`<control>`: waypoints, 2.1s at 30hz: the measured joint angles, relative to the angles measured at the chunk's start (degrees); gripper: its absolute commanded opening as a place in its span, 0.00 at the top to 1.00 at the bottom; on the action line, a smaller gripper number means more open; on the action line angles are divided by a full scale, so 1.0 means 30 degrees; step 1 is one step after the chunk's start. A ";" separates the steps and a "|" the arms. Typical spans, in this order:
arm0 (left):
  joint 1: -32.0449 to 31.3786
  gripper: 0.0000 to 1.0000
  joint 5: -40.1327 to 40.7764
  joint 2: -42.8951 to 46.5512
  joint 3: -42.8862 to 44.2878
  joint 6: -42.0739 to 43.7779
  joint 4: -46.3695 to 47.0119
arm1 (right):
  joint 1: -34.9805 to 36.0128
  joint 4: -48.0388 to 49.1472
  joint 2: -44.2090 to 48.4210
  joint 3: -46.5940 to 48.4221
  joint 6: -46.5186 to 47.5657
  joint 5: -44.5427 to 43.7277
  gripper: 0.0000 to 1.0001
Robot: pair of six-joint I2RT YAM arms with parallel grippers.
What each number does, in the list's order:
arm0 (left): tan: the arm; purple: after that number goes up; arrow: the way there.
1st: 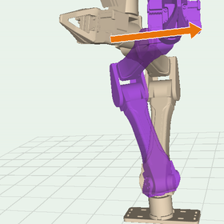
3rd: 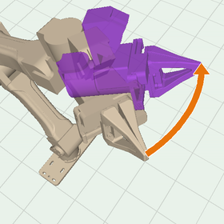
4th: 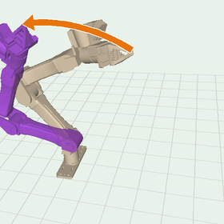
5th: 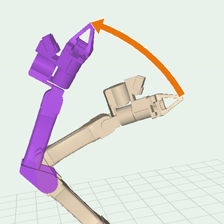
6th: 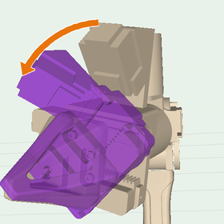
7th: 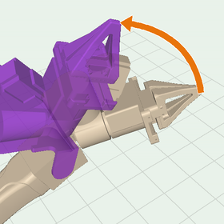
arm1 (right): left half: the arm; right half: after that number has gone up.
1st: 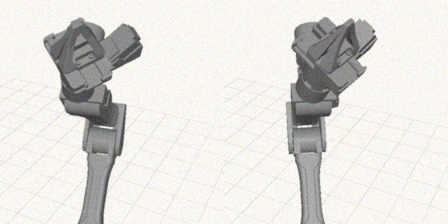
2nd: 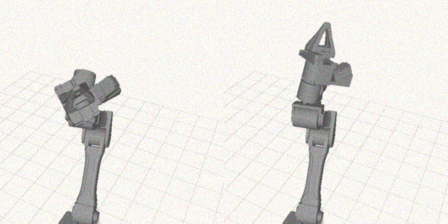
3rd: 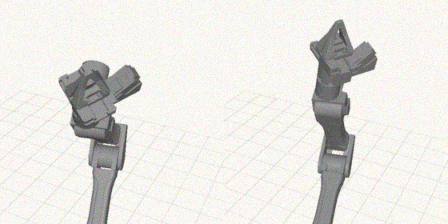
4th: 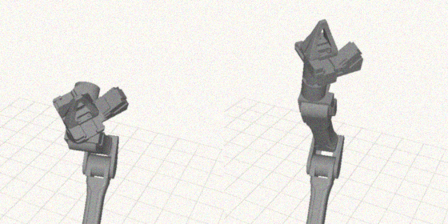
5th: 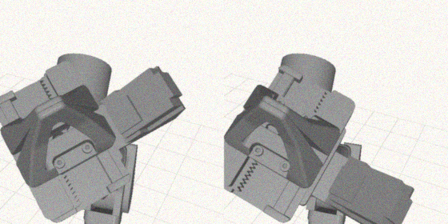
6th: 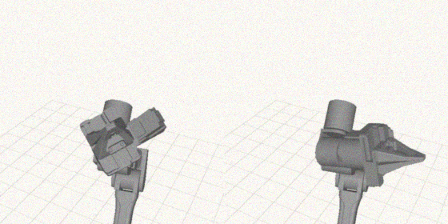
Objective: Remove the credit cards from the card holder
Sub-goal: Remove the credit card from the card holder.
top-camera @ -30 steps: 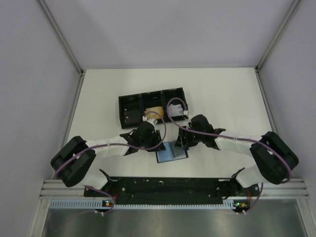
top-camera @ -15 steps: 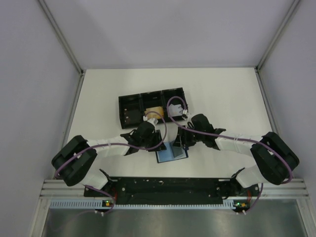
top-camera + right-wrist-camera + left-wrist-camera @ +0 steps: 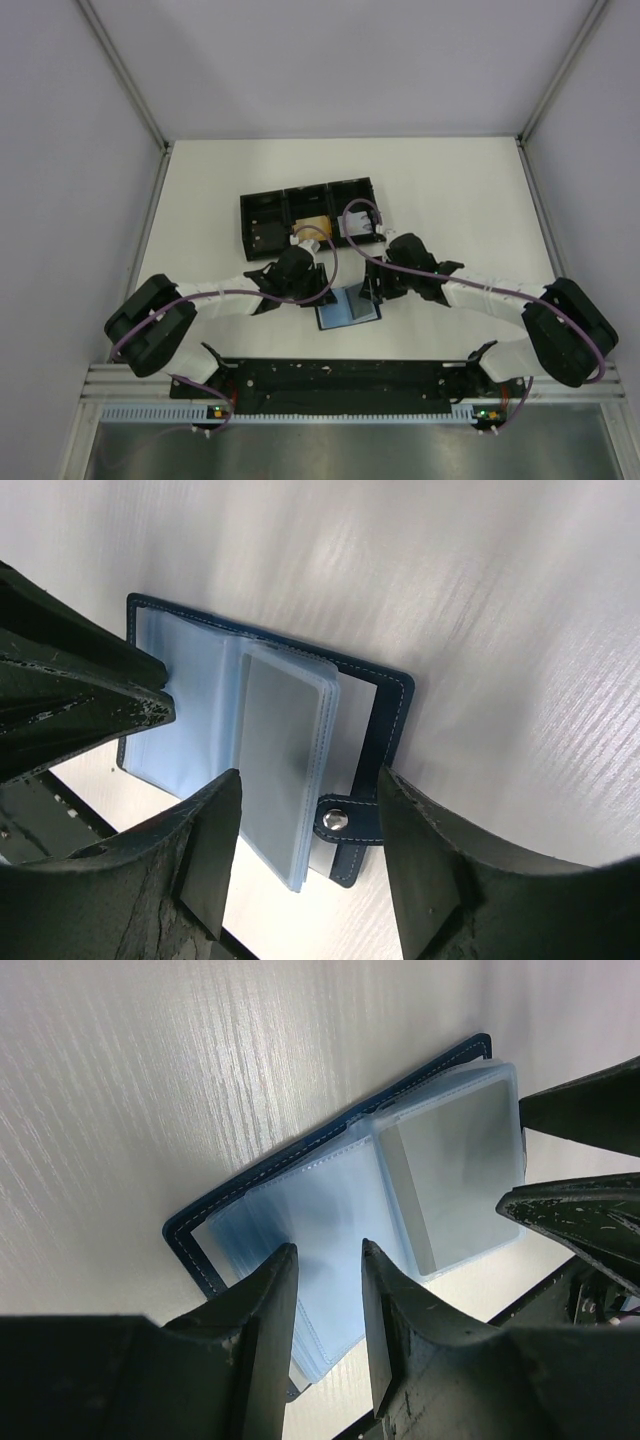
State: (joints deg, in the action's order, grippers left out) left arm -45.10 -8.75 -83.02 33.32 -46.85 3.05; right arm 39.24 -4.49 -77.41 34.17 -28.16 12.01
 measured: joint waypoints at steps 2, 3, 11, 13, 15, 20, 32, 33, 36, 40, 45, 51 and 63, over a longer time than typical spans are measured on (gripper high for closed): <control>0.0000 0.63 -0.0007 -0.0007 0.0000 0.0000 0.0000 | 0.0160 0.0000 0.0036 0.0022 0.0029 -0.0058 0.44; 0.0000 0.63 -0.0007 -0.0007 0.0000 0.0000 0.0000 | 0.0248 0.0007 0.0036 0.0036 0.0029 -0.0066 0.44; 0.0000 0.63 -0.0007 0.0000 -0.0029 0.0000 0.0022 | 0.0495 0.0058 0.0372 0.0153 0.0036 -0.0590 0.46; 0.0000 0.63 -0.0007 0.0000 -0.0029 0.0000 0.0029 | 0.0510 0.0073 0.0816 0.0153 0.0066 -0.0568 0.47; 0.0000 0.63 -0.0007 0.0000 -0.0036 0.0000 0.0036 | 0.0510 0.0197 0.1202 0.0175 0.0204 -0.0437 0.48; 0.0000 0.63 -0.0007 0.0000 -0.0036 0.0000 0.0044 | 0.0517 0.0597 0.1195 0.0393 0.0321 0.0022 0.48; 0.0000 0.63 -0.0007 0.0000 -0.0044 0.0000 0.0066 | 0.0517 0.1537 -0.0270 0.0393 0.0291 0.0299 0.49; 0.0000 0.63 -0.0007 0.0000 -0.0044 0.0000 0.0066 | 0.0517 0.1596 -0.0379 0.0393 0.0291 0.0335 0.49; 0.0000 0.63 -0.0007 0.0000 -0.0051 0.0000 0.0080 | 0.0517 0.1683 -0.0568 0.0393 0.0291 0.0430 0.50; 0.0000 0.63 -0.0007 0.0000 -0.0066 0.0000 0.0102 | 0.0517 0.1719 -0.0736 0.0393 0.0291 0.0583 0.50; 0.0000 0.63 -0.0015 0.0000 -0.0073 0.0000 0.0124 | 0.0517 0.1734 -0.1239 0.0401 0.0153 0.0721 0.49; 0.0000 0.63 -0.0044 0.0000 -0.0080 0.0000 0.0131 | 0.0517 0.1166 -0.1508 0.0401 -0.0080 -0.0080 0.49; 0.0000 0.63 -0.0087 -0.0007 -0.0117 0.0000 0.0219 | 0.0517 0.0845 -0.1508 0.0401 -0.0138 -0.0248 0.50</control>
State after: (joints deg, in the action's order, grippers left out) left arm -45.10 -9.02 -83.05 32.97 -46.85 3.70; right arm 40.80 -1.96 -81.93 35.38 -28.58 11.27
